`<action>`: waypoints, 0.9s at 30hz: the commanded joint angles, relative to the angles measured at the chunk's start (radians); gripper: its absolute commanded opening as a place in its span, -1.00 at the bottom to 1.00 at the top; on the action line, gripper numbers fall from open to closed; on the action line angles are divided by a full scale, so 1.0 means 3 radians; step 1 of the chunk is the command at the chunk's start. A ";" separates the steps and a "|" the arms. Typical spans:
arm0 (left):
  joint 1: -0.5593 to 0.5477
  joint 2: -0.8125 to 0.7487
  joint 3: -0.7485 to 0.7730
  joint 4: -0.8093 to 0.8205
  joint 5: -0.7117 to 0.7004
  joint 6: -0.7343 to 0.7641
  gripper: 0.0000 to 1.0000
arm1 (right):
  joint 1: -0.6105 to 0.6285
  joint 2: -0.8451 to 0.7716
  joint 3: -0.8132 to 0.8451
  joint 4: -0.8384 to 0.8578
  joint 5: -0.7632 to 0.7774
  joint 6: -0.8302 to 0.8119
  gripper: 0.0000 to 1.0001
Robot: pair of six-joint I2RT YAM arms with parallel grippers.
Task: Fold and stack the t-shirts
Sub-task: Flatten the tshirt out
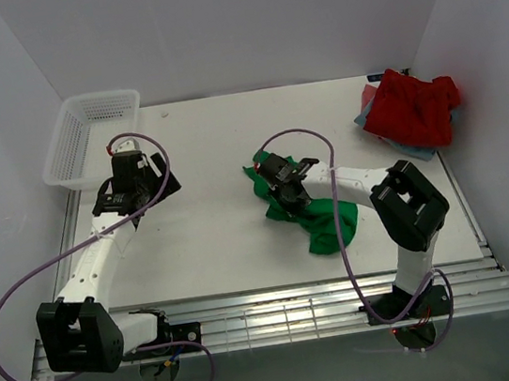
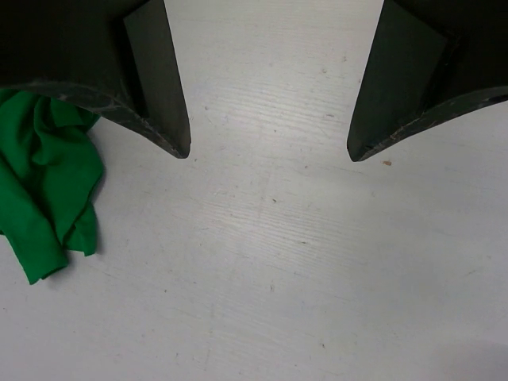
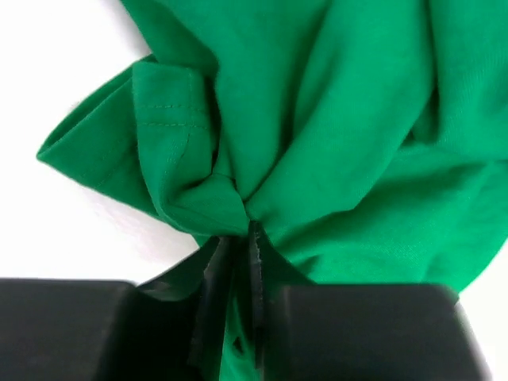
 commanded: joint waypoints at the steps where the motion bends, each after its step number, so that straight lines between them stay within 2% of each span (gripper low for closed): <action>1: 0.0020 0.0044 0.0024 0.0131 0.0184 -0.0042 0.81 | -0.0007 -0.0285 -0.0084 -0.0194 0.0238 0.0152 -0.47; 6: 0.0020 0.0100 0.0070 0.0172 0.0251 -0.0027 0.81 | 0.0013 -0.0428 0.0457 -0.0286 0.0335 0.0172 -0.10; 12: 0.0020 0.0075 0.0009 0.0197 0.0292 -0.0057 0.81 | 0.0059 -0.0342 0.0985 -0.0445 0.0330 0.0055 -0.02; 20: 0.0020 -0.0048 -0.0093 0.0177 0.0235 -0.0053 0.81 | 0.0065 0.0031 0.0776 -0.0225 -0.0140 0.0060 -0.03; 27: 0.0020 -0.0063 -0.0078 0.0141 0.0194 -0.0027 0.81 | 0.0059 0.0251 0.0602 -0.0010 -0.0253 0.0070 -0.02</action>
